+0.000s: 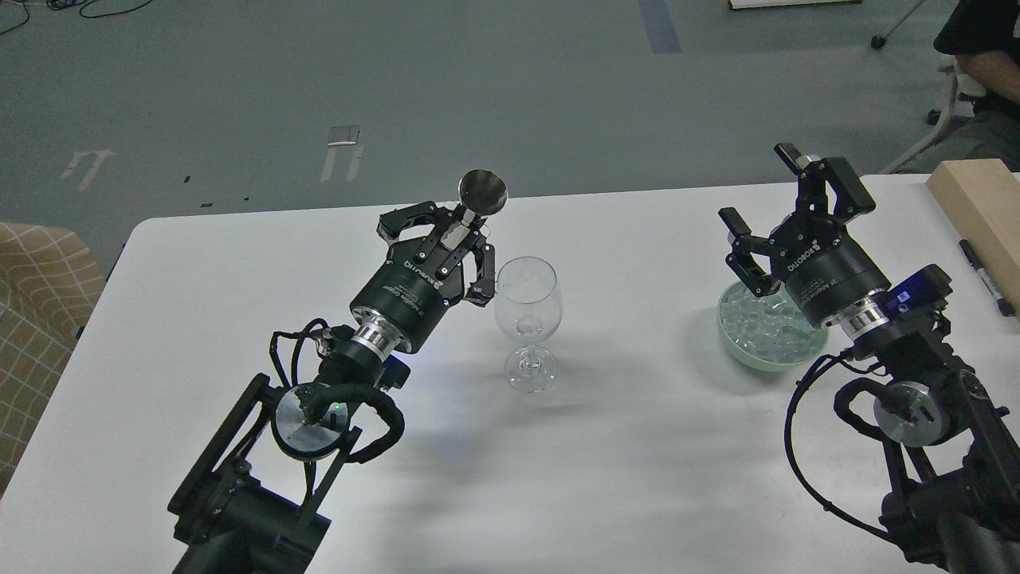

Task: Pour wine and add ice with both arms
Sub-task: 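Carry the silver cup with the left gripper above the wine glass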

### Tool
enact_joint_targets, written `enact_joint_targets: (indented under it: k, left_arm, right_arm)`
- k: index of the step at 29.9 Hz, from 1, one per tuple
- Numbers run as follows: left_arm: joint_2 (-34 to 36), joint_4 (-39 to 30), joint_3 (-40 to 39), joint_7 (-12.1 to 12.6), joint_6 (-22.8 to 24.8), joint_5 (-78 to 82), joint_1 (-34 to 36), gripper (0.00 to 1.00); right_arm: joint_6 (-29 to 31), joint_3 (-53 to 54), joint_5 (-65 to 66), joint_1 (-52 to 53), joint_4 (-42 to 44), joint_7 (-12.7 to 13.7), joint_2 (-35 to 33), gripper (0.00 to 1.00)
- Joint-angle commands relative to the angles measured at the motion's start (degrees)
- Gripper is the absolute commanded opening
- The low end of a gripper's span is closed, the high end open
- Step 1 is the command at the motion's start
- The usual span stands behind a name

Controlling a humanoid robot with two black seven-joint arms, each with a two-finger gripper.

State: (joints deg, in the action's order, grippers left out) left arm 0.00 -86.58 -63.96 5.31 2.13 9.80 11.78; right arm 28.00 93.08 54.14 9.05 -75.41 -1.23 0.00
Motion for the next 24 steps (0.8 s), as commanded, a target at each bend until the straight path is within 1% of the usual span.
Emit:
enact_joint_targets:
  k: [1,16,19,24]
  left_arm:
    - [0.0,0.0,0.1,-0.2,0.2,2.3,-0.1,0.07]
    - [0.0,0.1,0.5,-0.6,0.5,4.1,0.0,0.08]
    - [0.0,0.1,0.4,-0.6,2.0,5.7,-0.1,0.08]
    - [0.0,0.5,0.3,-0.7,2.9,6.6,0.3,0.08]
  right_arm:
    - [0.0,0.0,0.1,-0.1,0.0,0.0,0.0,1.00]
    - [0.0,0.1,0.1,-0.5,-0.1,0.0,0.0,1.00]
    - [0.0,0.0,0.0,-0.5,-0.1,0.0,0.0,1.00]
    - [0.0,0.1,0.0,-0.5,-0.1,0.0,0.0,1.00]
